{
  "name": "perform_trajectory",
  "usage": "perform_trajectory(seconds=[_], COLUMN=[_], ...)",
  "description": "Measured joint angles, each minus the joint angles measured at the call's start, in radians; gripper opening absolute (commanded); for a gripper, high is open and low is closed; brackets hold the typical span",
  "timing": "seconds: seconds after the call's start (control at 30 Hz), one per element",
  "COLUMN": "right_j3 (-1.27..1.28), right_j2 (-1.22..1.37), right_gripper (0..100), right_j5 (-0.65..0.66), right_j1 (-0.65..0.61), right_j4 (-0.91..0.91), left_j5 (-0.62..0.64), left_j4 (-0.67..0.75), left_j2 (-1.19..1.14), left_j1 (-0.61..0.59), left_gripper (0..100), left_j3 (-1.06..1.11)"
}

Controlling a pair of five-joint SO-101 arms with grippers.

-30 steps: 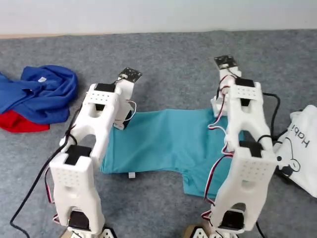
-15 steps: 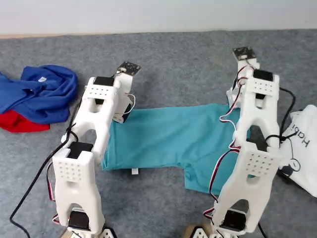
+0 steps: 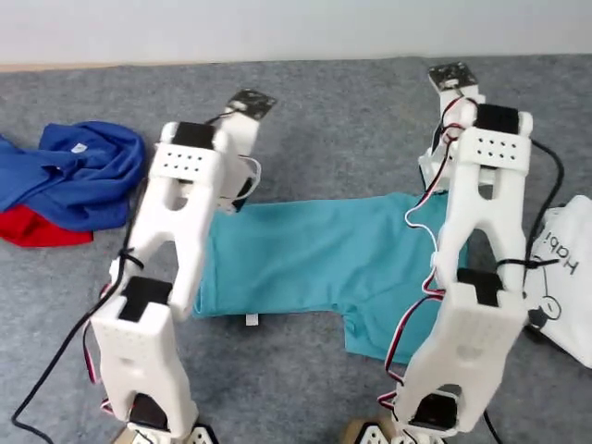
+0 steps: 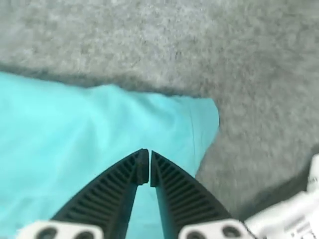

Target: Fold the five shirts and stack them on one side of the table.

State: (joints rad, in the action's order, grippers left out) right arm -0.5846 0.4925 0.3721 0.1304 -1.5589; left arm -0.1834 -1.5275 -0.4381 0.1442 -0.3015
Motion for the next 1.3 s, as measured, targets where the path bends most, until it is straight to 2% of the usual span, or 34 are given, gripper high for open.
perform_trajectory(seconds=[0.2, 0.43, 0.67, 1.0, 1.3], right_j3=[0.0, 0.0, 0.0, 0.12, 0.241], right_j2=[-0.152, -0.39, -0.634, -0.856, -1.048], right_gripper=[1.0, 1.0, 1.1, 1.2, 1.3], right_j5=[0.0, 0.002, 0.002, 0.002, 0.002], right_j1=[0.014, 0.11, 0.209, 0.308, 0.391], right_j4=[-0.097, -0.192, -0.193, -0.193, -0.193], left_j5=[-0.009, -0.029, -0.055, -0.055, -0.071], left_j4=[-0.032, -0.08, -0.08, -0.097, -0.086], left_j2=[0.064, 0.068, 0.068, -0.055, -0.068], left_j1=[0.092, 0.278, 0.489, 0.7, 0.895], left_gripper=[0, 0, 0, 1, 15], left_j3=[-0.002, -0.002, -0.002, -0.037, -0.1])
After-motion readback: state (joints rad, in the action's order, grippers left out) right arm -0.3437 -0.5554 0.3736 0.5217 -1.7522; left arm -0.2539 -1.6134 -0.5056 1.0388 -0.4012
